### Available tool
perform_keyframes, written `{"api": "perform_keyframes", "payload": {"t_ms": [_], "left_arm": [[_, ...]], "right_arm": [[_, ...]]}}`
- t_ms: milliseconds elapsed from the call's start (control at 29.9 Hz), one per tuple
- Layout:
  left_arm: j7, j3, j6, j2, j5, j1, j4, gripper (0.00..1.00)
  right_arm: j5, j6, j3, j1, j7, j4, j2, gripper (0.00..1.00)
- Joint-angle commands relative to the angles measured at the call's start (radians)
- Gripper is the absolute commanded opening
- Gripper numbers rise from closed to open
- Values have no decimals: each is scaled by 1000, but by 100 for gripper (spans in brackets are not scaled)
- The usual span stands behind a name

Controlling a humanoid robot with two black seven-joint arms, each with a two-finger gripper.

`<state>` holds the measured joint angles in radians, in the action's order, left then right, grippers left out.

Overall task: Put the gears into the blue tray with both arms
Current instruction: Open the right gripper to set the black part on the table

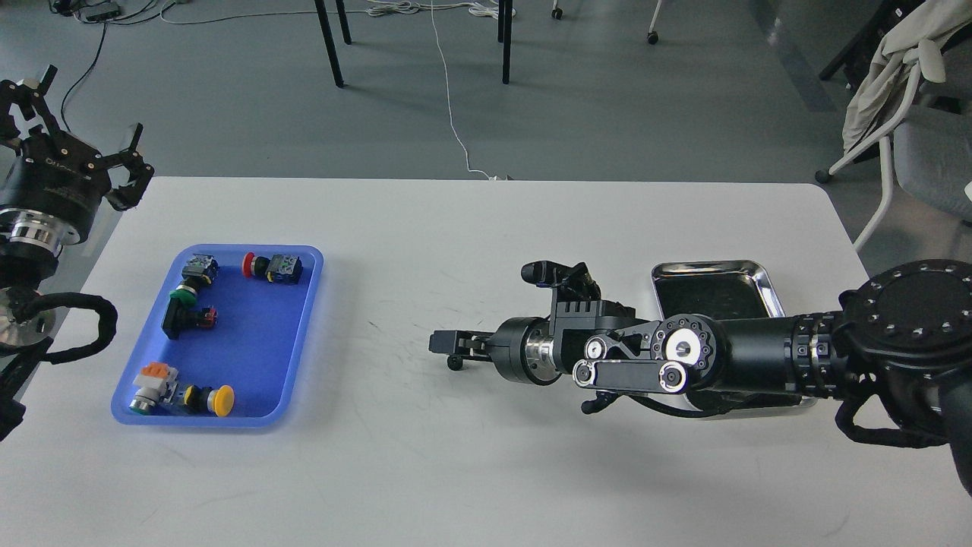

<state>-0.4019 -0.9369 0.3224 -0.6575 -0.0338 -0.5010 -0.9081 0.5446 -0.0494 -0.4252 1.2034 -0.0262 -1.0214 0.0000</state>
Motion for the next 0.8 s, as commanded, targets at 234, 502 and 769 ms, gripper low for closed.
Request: {"api": "perform_keyframes", "payload": {"t_ms": [234,502,769], "left_arm": [[2,1,-5,-2,0,-1,0,99],[12,3,9,-27,-72,-10,-3,99],[34,3,52,-45,-268,-33,-86,99]], "right_arm": [[-11,11,195,88,-3,64,0,94],[-31,20,400,78,-26,12,-190,94],[-238,97,758,-119,-58,-95,-575,94]]}}
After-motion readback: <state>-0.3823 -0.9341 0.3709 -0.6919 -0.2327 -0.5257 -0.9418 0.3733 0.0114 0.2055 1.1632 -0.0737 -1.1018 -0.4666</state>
